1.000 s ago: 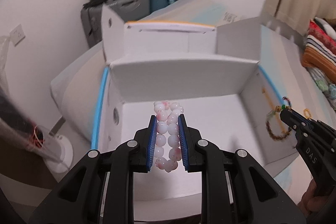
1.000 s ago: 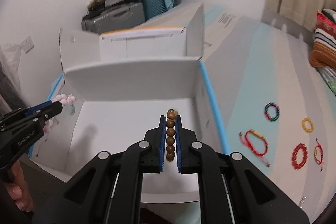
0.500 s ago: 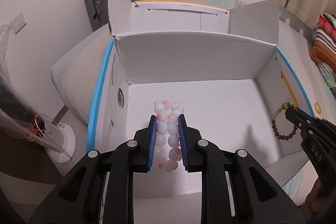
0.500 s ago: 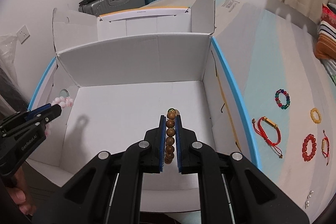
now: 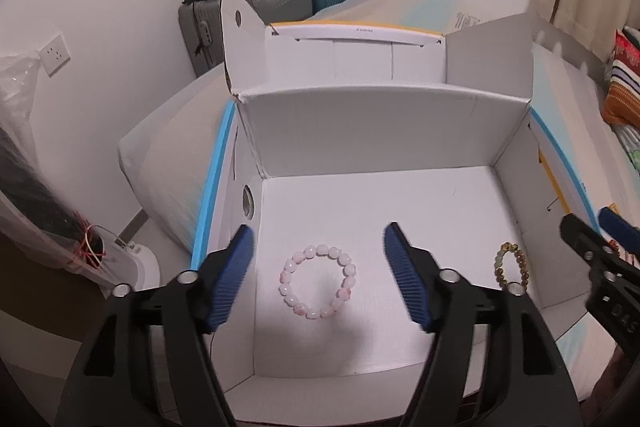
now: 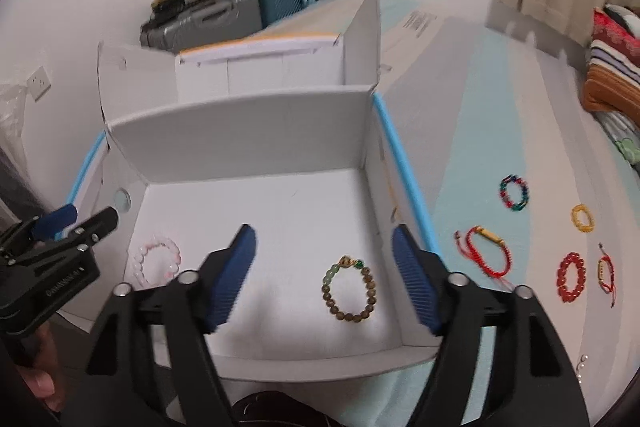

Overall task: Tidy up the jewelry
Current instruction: 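Open both tools to drop the bracelets into the box, then move both tools back over the remaining bracelets on the bed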

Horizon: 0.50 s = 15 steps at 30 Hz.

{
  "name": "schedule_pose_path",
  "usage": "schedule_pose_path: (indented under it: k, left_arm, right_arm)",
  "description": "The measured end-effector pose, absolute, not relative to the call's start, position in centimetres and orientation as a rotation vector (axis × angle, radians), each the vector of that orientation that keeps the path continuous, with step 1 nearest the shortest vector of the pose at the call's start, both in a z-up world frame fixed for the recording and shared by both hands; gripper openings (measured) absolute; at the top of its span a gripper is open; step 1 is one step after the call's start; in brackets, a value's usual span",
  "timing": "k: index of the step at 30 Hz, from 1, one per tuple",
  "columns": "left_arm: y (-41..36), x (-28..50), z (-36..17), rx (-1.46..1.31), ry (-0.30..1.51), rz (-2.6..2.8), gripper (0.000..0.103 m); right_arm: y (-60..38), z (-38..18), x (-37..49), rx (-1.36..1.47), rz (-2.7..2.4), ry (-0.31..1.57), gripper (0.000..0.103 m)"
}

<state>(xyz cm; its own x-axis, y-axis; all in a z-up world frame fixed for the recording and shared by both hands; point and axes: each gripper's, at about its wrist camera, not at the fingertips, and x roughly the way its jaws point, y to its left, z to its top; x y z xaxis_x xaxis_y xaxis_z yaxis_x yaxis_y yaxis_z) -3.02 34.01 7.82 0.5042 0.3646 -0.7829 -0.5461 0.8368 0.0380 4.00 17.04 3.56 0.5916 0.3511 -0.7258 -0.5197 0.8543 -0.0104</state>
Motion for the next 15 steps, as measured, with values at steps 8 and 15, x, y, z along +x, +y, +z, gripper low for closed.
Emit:
schedule_pose_path:
  k: [8, 15]
  left_arm:
    - [31.0, -2.7, 10.1, -0.201, 0.815, 0.530, 0.097]
    - [27.5, -1.4, 11.2, -0.189, 0.791, 0.478, 0.097]
  right_arm:
    - [13.6, 6.5, 3.2, -0.217, 0.444, 0.703, 0.090]
    - [8.6, 7.9, 3.5, -0.175, 0.370, 0.673, 0.091]
